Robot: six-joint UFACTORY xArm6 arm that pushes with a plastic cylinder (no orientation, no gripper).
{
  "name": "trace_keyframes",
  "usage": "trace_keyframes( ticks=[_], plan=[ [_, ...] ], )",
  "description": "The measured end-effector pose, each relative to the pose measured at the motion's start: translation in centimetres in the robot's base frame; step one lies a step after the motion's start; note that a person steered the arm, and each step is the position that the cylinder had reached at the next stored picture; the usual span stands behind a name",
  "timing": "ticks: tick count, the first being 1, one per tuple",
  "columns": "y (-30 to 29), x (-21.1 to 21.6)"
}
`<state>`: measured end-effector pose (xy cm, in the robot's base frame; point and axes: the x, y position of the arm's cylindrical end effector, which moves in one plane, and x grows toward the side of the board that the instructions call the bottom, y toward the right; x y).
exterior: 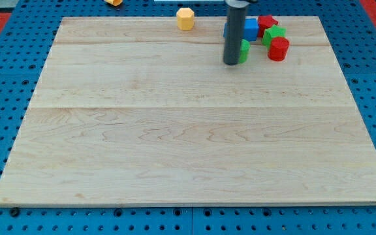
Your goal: Put the hexagon at the top of blue blocks
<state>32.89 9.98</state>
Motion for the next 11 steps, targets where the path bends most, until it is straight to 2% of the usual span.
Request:
trace_keyframes(
  ticks=[1, 2, 3, 4, 5, 6, 8, 10, 11],
  plan=[
    [3.4, -1.0],
    [0.5, -1.1],
    [-6.7, -4.8],
    [-14.9, -10.4],
    [-20.0, -13.7],
    [-19.2, -13.6],
    [-8.3, -13.4],
    [-6.5, -9.0],
    [-10.0, -10.8]
  ],
)
